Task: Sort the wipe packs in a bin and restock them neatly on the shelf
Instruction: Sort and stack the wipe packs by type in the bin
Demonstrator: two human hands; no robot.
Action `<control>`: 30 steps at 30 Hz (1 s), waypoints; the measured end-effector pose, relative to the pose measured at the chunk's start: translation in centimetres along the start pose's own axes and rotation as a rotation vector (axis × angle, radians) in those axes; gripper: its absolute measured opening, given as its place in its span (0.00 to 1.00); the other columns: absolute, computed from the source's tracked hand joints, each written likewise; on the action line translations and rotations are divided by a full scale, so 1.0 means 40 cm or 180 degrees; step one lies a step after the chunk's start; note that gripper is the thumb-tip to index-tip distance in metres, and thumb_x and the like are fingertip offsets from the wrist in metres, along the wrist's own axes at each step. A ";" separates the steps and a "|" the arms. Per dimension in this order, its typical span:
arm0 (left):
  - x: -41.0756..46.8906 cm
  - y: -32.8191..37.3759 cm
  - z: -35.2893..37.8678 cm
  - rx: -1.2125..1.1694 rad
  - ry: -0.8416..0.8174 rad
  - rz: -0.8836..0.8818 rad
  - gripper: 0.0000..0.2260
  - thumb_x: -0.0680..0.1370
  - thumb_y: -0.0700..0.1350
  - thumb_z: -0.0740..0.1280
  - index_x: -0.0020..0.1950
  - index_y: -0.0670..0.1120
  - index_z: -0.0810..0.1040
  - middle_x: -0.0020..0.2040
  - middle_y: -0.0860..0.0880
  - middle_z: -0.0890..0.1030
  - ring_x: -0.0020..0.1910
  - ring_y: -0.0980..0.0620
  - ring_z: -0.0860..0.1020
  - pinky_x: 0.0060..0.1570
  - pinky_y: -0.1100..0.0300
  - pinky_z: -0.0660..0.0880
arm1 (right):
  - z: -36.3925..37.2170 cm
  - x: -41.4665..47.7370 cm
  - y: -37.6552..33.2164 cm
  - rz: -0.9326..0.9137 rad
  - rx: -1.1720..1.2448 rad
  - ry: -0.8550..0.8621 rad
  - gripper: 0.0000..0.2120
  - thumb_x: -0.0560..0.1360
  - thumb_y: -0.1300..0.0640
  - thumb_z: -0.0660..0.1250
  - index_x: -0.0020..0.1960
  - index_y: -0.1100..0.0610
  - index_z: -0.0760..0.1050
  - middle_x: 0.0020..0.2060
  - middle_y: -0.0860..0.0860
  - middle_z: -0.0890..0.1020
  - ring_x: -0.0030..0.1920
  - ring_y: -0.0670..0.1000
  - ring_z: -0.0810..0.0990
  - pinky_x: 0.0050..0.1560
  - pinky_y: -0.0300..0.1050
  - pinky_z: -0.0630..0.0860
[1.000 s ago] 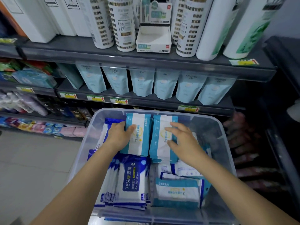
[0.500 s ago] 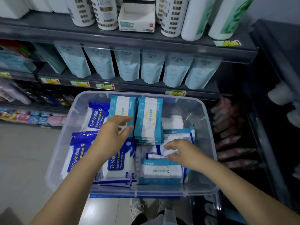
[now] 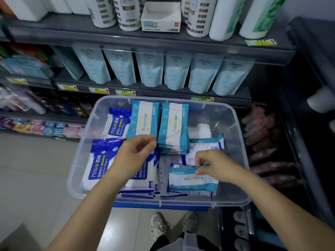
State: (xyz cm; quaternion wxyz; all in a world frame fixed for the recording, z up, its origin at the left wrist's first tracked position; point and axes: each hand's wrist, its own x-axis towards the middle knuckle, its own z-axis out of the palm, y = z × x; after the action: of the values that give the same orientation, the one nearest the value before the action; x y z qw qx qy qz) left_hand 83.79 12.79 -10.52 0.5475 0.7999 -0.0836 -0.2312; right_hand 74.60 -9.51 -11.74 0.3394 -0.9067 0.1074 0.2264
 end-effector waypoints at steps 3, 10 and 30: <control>-0.011 0.012 0.016 -0.0745 -0.0028 -0.0044 0.05 0.76 0.47 0.66 0.51 0.54 0.79 0.49 0.52 0.84 0.49 0.59 0.81 0.53 0.64 0.76 | -0.074 -0.048 -0.024 -0.0043 0.1319 0.0436 0.12 0.69 0.67 0.73 0.35 0.57 0.72 0.32 0.49 0.80 0.36 0.44 0.79 0.39 0.35 0.75; -0.036 0.039 0.087 -0.2236 -0.0855 -0.0382 0.16 0.74 0.49 0.65 0.58 0.43 0.77 0.55 0.45 0.83 0.55 0.49 0.81 0.49 0.61 0.79 | -0.067 -0.048 -0.097 -0.0168 0.2806 0.1347 0.11 0.70 0.69 0.70 0.35 0.59 0.70 0.27 0.49 0.81 0.29 0.43 0.78 0.32 0.34 0.74; 0.044 0.003 -0.025 -0.2286 0.0438 -0.0542 0.11 0.79 0.46 0.63 0.60 0.51 0.76 0.57 0.51 0.82 0.56 0.53 0.80 0.45 0.58 0.81 | 0.070 0.032 0.003 0.0095 -0.1282 -0.0379 0.25 0.70 0.48 0.73 0.66 0.49 0.73 0.68 0.45 0.61 0.68 0.49 0.56 0.68 0.47 0.63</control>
State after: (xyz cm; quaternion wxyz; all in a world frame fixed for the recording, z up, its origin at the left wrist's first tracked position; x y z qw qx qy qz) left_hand 85.81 12.90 -10.63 0.7763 0.5746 0.1065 -0.2362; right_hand 74.75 -7.80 -14.29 0.1536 -0.9395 0.0531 0.3016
